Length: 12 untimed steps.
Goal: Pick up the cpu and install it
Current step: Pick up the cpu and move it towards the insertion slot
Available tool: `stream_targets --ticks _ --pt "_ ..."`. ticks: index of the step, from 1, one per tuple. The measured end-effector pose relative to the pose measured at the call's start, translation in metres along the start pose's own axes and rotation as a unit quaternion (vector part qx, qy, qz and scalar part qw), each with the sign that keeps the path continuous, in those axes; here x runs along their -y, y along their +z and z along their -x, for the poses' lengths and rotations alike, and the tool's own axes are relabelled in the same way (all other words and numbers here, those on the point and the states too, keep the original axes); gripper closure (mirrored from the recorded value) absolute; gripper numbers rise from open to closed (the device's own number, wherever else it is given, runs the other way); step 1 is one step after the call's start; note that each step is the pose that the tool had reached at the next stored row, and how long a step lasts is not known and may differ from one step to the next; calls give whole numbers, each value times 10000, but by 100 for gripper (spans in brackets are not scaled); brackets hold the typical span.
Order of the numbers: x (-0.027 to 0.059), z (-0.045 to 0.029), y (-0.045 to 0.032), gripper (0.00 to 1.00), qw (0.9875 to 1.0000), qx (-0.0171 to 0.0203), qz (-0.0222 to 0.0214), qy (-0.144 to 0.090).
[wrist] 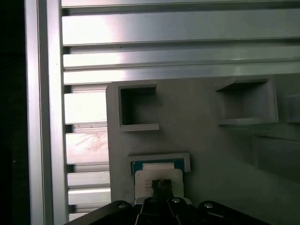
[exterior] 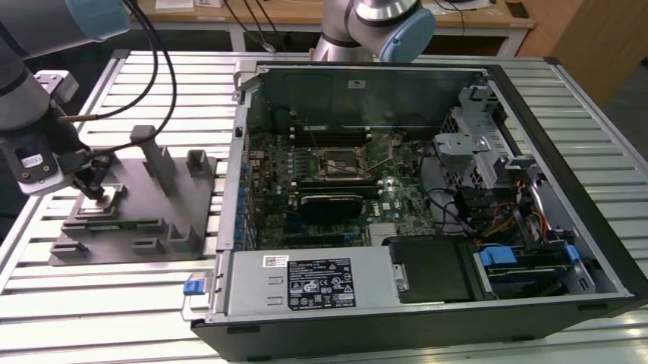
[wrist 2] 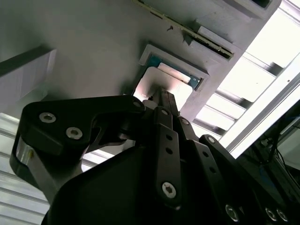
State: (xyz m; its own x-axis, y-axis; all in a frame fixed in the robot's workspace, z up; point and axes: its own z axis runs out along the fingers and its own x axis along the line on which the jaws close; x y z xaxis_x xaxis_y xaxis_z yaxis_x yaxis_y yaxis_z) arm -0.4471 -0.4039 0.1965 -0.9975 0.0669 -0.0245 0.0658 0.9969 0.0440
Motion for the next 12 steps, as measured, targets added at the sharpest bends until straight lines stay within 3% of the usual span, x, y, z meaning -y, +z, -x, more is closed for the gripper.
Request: stream_targets --ticks 9,11,12 --pt "0 0 4 89 10000 0 0 0" --pt "0 0 5 77 10000 0 0 0" --pt "0 0 6 77 10000 0 0 0"
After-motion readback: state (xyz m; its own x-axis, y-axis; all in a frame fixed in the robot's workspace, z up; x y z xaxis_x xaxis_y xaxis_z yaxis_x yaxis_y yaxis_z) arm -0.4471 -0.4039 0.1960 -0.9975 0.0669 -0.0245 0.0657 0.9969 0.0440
